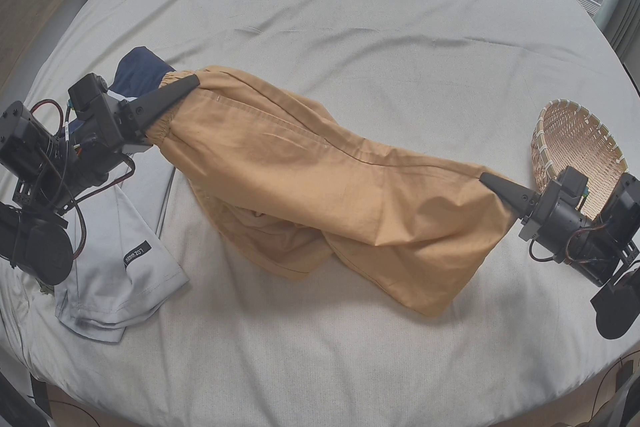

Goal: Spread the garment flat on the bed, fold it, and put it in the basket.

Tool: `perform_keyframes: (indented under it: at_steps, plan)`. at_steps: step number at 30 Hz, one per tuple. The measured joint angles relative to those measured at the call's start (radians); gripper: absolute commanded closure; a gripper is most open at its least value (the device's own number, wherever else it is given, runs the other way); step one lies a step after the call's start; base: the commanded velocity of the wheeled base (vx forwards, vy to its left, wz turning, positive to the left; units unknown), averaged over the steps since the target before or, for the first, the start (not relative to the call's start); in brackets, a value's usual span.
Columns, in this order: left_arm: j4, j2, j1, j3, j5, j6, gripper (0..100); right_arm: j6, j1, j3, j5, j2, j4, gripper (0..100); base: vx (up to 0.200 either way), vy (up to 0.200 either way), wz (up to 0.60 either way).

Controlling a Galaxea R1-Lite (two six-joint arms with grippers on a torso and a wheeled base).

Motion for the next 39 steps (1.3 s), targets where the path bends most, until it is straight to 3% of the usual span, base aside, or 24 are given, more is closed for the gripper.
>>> perform_keyframes:
  at_steps: [10, 16, 30, 39]
  plan:
    - [0.000, -0.093, -0.054, -0.041, 0.004, -0.015, 100, 0.019, -0.008, 0.057, -0.024, -0.196, 0.036, 100, 0.000, 0.000, 0.00]
    - [0.013, -0.158, -0.099, -0.053, 0.007, -0.016, 100, 0.021, -0.050, -0.001, -0.026, -0.304, 0.239, 100, 0.000, 0.000, 0.00]
    - [0.053, -0.246, -0.073, -0.062, 0.008, -0.016, 100, -0.004, -0.093, -0.504, -0.025, -0.517, 0.885, 100, 0.000, 0.000, 0.00]
    - [0.056, -0.263, -0.037, -0.091, 0.009, -0.043, 100, -0.026, -0.095, -0.845, -0.023, -0.558, 1.118, 100, 0.000, 0.000, 0.00]
